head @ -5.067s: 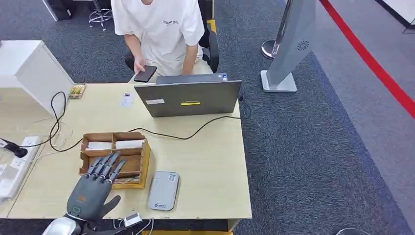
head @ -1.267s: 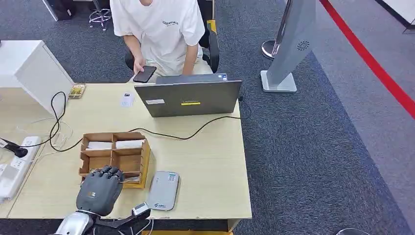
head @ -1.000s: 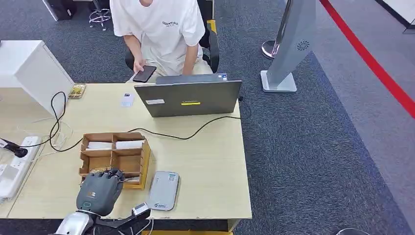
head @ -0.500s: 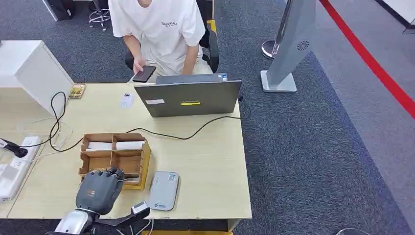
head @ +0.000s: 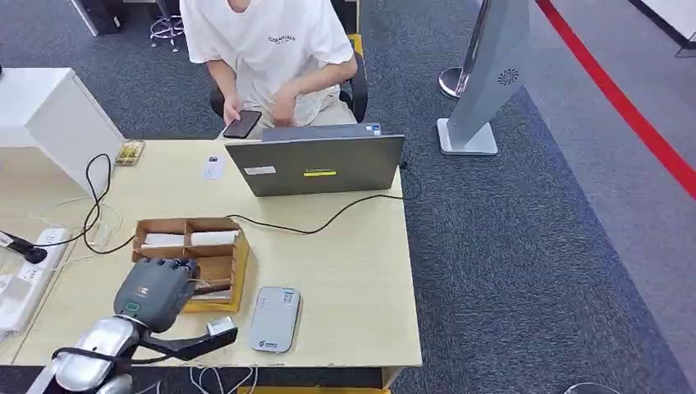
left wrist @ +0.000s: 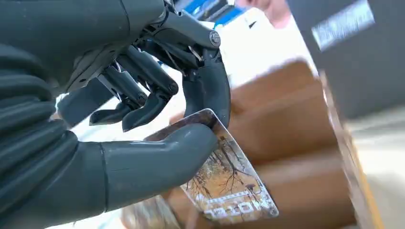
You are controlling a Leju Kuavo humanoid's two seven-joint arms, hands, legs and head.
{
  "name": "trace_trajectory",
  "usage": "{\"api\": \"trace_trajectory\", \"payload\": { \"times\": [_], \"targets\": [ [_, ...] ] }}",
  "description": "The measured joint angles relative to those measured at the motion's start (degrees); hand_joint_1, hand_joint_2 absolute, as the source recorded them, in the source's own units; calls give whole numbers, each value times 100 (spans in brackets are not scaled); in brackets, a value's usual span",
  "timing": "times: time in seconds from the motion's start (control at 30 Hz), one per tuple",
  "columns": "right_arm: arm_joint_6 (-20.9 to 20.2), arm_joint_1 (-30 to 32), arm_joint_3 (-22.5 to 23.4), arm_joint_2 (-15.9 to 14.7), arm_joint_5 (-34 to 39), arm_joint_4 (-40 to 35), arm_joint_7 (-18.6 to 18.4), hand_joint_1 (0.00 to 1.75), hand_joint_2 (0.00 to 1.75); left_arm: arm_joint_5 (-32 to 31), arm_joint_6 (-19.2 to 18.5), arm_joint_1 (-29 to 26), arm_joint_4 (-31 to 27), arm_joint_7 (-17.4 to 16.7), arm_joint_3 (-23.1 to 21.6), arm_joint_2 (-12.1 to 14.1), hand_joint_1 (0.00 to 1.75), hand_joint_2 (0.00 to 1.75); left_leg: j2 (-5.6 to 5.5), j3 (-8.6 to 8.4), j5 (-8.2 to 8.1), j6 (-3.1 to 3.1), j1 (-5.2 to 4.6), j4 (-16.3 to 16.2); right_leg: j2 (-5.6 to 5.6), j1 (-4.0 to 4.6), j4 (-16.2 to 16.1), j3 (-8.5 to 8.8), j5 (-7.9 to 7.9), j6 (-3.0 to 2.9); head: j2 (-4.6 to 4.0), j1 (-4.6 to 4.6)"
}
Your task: Pass the card to the sensor for recognition and then transmit it.
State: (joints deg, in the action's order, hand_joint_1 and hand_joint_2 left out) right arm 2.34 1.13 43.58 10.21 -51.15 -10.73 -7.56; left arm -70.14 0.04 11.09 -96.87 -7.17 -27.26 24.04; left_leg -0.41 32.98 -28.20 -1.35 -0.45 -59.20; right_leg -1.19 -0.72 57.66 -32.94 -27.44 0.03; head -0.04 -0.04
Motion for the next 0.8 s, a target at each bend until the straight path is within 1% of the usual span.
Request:
{"api": "trace_trajectory", "payload": {
  "times": [0.13,0.23,0.3,0.37,0.4,0.47,0.53,0.6,0.63,0.7,0.8],
  "targets": [
    [-4,5,68,0,-96,-4,-46,0,175,328,-332,577,-310,13,-160,337,175,175,2,-2,1,2,0,0,-3,0,2,-1,2,-3,0,-2],
    [-28,3,74,0,-184,-7,-118,0,175,628,-687,1107,-469,24,-293,533,175,175,-9,0,4,1,0,-1,4,0,2,-1,2,-3,0,0],
    [-44,0,81,0,-238,-9,-162,0,175,966,-1023,1541,-548,65,-409,671,175,175,-10,2,4,1,0,-1,3,0,2,0,3,-3,0,2],
    [-55,1,87,0,-282,-11,-188,0,175,1163,-1222,1889,-612,85,-501,754,175,175,-8,-1,4,1,-2,-1,0,0,2,-1,3,-3,0,-4],
    [-70,4,98,0,-295,-11,-195,0,175,1369,-1434,2106,-623,131,-575,804,175,175,-8,0,6,3,0,-3,1,0,2,-3,3,-3,0,-7],
    [-112,0,122,0,-358,-11,-201,0,175,1946,-2020,2681,-623,192,-776,887,175,175,-18,7,8,1,1,-4,10,1,2,-3,4,-2,0,0],
    [-133,0,135,0,-402,-15,-203,0,175,2307,-2338,3271,-616,125,-932,900,175,175,-19,7,8,1,-1,-5,11,1,2,-6,5,-2,0,-11],
    [-149,-9,170,0,-457,-17,-205,0,175,2553,-2454,3938,-553,-18,-1165,848,175,175,-24,12,8,1,-1,-5,13,1,1,-4,8,1,0,4],
    [-149,-14,179,0,-470,-20,-205,0,175,2594,-2470,4188,-509,-63,-1286,824,175,175,-23,9,8,1,-5,-5,14,-1,2,-2,8,1,0,2],
    [-157,-15,194,0,-476,-20,-203,0,175,2640,-2457,4459,-466,-131,-1457,780,175,175,-7,6,7,1,-6,-5,-5,-2,2,-4,9,2,0,-2],
    [-157,-10,208,0,-483,-20,-208,0,175,2645,-2417,4615,-424,-153,-1587,749,175,175,-6,7,7,1,-6,-5,-4,-2,1,-8,9,1,0,-2]
  ]
}}
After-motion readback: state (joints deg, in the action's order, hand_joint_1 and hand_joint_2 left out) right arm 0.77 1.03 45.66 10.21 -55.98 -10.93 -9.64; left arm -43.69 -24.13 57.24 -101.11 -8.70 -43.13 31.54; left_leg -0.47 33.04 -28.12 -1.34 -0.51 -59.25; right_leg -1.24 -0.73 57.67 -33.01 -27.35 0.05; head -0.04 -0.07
